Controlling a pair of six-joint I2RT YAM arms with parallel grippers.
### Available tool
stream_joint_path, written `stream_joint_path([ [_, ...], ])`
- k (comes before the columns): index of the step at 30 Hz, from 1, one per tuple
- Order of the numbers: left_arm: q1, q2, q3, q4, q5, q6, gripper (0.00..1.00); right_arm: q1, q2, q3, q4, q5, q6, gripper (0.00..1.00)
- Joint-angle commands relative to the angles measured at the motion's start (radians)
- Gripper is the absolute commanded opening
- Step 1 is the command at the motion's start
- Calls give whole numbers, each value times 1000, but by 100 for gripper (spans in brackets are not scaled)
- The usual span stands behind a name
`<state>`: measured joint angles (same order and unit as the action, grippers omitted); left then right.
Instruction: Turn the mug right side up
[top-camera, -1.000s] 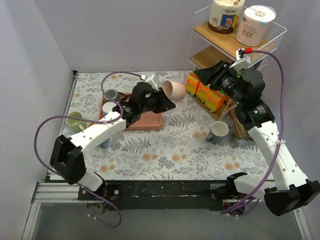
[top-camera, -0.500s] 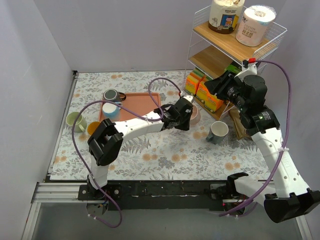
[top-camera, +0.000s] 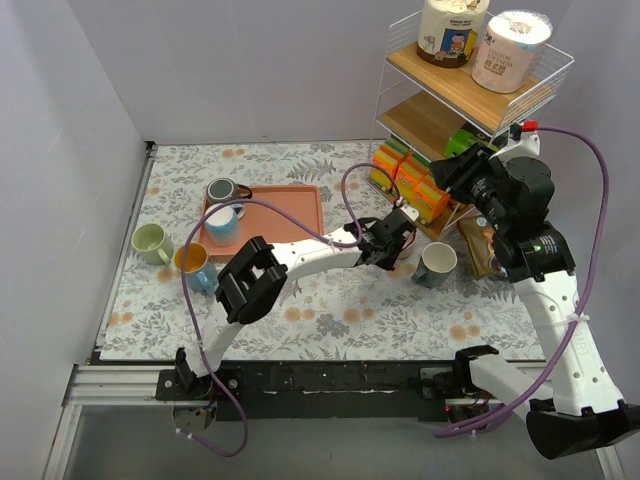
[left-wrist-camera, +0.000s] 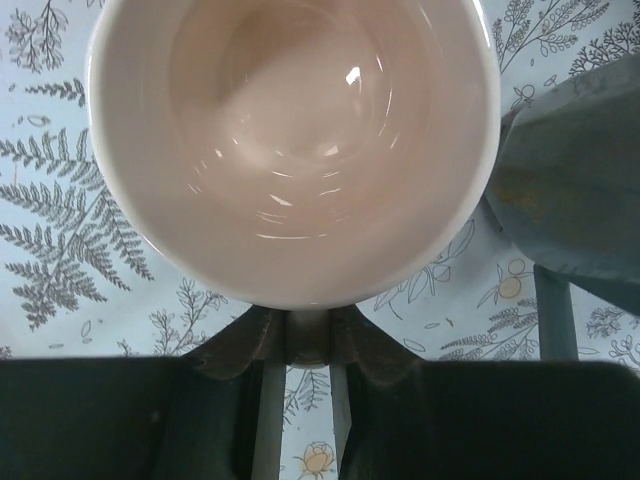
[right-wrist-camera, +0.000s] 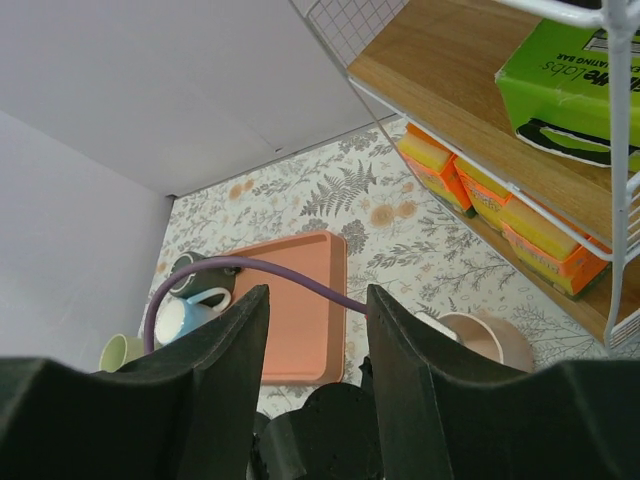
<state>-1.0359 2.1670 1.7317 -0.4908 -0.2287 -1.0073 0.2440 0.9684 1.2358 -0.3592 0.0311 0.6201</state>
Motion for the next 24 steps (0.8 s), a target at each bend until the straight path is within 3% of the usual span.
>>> stream_joint_path([
  [1, -6, 19, 149, -58, -20, 108, 0, -9, -26, 40, 0, 30, -22, 51],
  [8, -9, 116, 347, -310, -83, 108, 0, -12, -43, 45, -7, 29, -28, 51],
  [12, -7, 103, 404, -373, -78, 85, 16, -14, -53, 36, -12, 26, -34, 51],
  [13, -7, 96, 402, -368, -61, 78, 31, -15, -54, 31, -12, 26, -34, 51],
  [16, -7, 86, 405, -347, -38, 67, 47, -14, -48, 34, -9, 12, -36, 51],
  [18, -7, 88, 407, -329, -24, 79, 50, -15, -43, 39, -11, 4, -36, 51],
  [24, 2, 73, 451, -313, -38, 75, 71, -15, -39, 48, -12, -10, -43, 51],
])
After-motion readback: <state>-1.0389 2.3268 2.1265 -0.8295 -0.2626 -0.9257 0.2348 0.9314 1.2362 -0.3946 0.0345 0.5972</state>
